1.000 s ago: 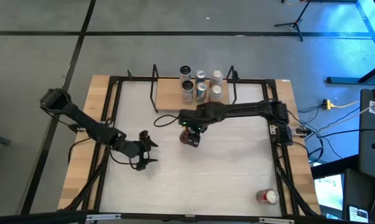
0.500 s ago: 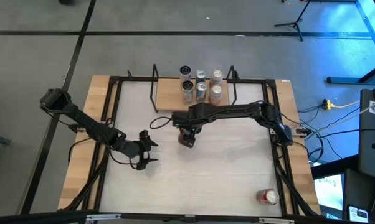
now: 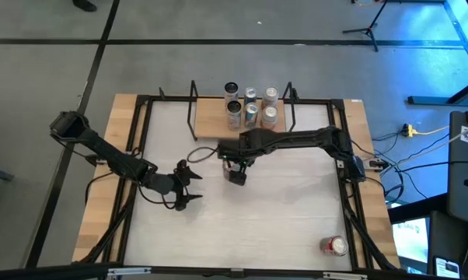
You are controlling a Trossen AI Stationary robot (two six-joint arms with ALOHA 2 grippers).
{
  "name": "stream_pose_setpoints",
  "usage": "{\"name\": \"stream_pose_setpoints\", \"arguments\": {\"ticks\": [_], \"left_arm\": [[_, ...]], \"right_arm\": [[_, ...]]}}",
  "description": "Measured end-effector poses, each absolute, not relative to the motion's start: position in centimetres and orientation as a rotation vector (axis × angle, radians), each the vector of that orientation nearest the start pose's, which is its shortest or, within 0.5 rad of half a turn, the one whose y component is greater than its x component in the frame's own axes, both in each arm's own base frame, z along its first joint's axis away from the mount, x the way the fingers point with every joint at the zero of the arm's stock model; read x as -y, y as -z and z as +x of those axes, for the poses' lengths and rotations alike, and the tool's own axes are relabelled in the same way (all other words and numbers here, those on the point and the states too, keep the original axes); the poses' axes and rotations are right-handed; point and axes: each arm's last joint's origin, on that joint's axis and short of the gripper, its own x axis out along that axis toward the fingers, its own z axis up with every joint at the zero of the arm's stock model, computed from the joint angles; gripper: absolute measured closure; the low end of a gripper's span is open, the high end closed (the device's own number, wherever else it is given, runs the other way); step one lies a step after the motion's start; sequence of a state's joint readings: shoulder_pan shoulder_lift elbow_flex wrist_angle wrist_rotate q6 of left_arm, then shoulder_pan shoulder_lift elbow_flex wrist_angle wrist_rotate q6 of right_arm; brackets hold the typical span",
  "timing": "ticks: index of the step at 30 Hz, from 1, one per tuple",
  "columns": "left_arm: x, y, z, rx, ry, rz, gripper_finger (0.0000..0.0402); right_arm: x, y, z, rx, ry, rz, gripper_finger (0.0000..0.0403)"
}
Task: Place canned beverage on shelf
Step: Put the top red soda can on the shelf
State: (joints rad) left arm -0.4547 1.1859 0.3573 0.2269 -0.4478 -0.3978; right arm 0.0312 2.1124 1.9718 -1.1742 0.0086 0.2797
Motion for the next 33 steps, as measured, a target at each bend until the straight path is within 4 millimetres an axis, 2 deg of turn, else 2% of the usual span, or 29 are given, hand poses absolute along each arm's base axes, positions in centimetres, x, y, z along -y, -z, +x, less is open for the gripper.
{"name": "stream_pose_setpoints", "arguments": {"ticks": [5, 9, 18, 24, 27, 33], "left_arm": [[8.4, -15.2, 19.9, -0.503, -0.056, -0.138, 0.0072], [9.1, -14.6, 20.8, -0.485, 0.040, -0.151, 0.0072], [8.9, -13.0, 23.3, -0.374, 0.142, -0.169, 0.0072], [7.8, -11.6, 24.5, -0.343, 0.126, -0.192, 0.0072], [7.4, -11.2, 25.2, -0.345, 0.132, -0.183, 0.0072], [6.0, -11.0, 26.7, -0.347, 0.091, -0.193, 0.0072]], "right_arm": [[-3.8, -27.5, 41.2, -1.339, 0.201, 0.091, 0.0022], [-4.8, -26.6, 39.7, -1.339, 0.269, 0.032, 0.0023], [-3.4, -22.1, 36.6, -1.053, 0.513, -0.036, 0.0023], [-2.8, -19.1, 36.4, -0.897, 0.596, -0.077, 0.0023], [-2.3, -18.4, 36.7, -0.837, 0.597, -0.071, 0.0023], [-1.4, -18.6, 37.3, -0.777, 0.580, -0.055, 0.0023]]}}
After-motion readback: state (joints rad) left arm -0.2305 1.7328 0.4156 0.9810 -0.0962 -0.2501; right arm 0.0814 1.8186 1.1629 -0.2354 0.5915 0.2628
